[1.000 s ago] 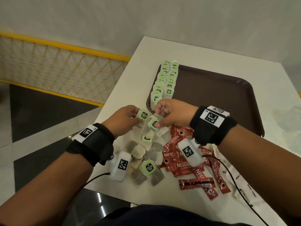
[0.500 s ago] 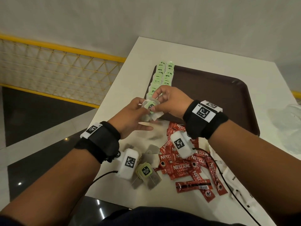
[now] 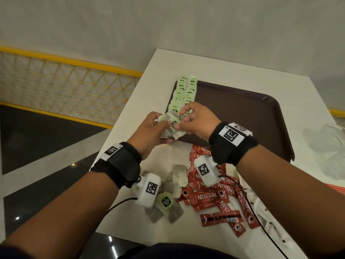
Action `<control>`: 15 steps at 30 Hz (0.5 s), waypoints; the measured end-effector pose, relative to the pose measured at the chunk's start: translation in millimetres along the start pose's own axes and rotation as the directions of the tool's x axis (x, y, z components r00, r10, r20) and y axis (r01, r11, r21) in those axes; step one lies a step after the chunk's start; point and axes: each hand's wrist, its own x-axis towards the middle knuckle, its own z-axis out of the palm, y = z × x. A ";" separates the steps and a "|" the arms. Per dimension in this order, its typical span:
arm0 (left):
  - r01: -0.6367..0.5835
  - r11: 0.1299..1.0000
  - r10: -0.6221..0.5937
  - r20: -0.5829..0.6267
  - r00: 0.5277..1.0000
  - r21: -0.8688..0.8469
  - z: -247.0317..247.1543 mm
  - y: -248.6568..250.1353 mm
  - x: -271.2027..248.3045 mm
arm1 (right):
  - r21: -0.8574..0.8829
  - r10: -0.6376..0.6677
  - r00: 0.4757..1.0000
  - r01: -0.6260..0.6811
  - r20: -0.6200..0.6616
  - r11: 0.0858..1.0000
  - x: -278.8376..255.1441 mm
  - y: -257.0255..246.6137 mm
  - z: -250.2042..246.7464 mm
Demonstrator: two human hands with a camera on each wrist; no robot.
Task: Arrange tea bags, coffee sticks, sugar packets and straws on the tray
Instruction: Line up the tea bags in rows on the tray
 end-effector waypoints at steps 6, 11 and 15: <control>0.005 1.000 -0.006 -0.054 0.999 -0.009 -2.6 -0.4 9.1 | 0.077 0.029 0.999 -0.030 0.015 0.997 3.9 6.7 -0.8; -0.016 1.000 0.014 -0.140 0.990 -0.013 -6.4 1.9 16.3 | 0.093 0.095 0.992 -0.087 -0.083 0.992 10.3 15.4 -9.9; -0.036 0.999 0.038 -0.146 0.989 0.011 -8.3 6.0 16.8 | 0.297 0.282 0.946 -0.226 -0.160 0.928 23.4 22.0 -21.8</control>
